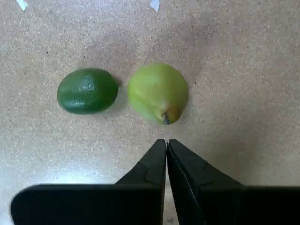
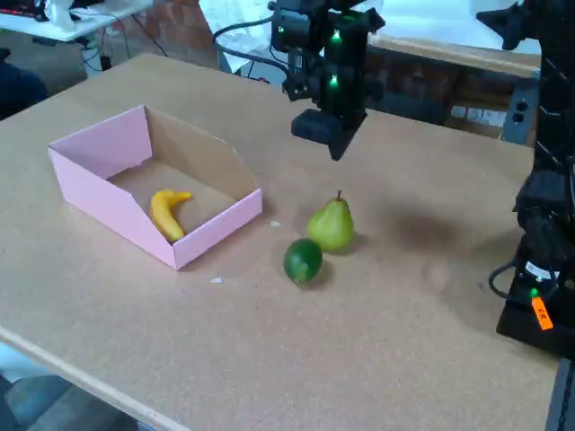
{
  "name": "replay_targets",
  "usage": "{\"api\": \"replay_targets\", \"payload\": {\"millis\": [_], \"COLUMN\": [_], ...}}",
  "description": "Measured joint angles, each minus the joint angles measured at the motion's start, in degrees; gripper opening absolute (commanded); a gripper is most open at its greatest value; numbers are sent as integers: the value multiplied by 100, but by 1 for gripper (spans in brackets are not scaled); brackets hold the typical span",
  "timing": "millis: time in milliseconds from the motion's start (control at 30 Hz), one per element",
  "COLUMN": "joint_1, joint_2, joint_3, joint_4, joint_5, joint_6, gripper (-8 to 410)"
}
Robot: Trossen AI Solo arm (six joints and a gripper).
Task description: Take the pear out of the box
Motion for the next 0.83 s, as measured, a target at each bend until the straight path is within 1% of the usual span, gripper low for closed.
{"api": "replay_targets", "payload": {"millis": [833], "joint_1": [0], "joint_2": [0], "joint_3": [0], "joint_4": [118], "joint_5": [0], "joint_6": [2], "gripper": [6]}}
